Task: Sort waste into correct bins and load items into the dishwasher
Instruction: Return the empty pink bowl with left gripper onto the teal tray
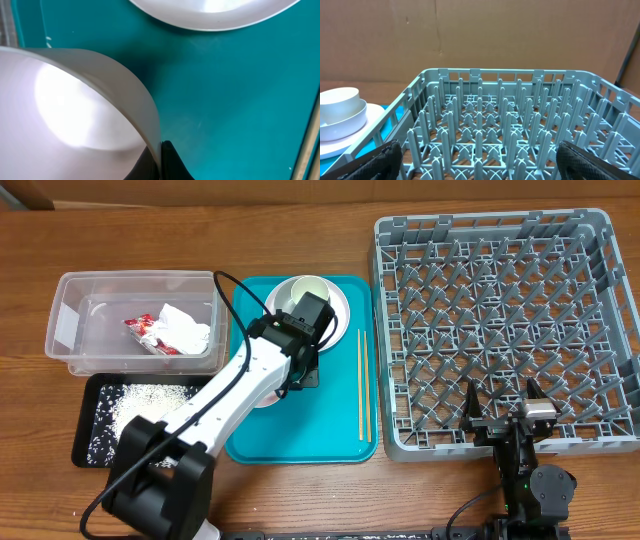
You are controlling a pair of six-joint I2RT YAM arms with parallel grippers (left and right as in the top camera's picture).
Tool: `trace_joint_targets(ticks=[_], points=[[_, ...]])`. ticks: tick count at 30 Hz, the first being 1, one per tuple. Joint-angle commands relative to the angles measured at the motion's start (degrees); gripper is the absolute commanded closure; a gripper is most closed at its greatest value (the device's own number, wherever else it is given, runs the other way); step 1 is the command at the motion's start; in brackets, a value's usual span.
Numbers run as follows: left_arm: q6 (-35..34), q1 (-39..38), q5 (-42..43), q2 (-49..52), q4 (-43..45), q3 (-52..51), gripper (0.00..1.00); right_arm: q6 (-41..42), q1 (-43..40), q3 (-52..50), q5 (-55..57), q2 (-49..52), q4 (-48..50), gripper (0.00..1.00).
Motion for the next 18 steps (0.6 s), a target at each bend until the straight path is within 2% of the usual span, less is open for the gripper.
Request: trace_joint_targets(ticks=[1,18], points=[[-0.8,0.1,0.3,1.0,0.5,0.9,0.96,-0.2,-0.5,-0.6,0.5,-0.6,0.3,0.00],[-1.0,0.0,0.2,1.9,3.0,0.3,0.96,-0.2,-0.5,-0.6,0.5,-0.6,0.3,0.00]])
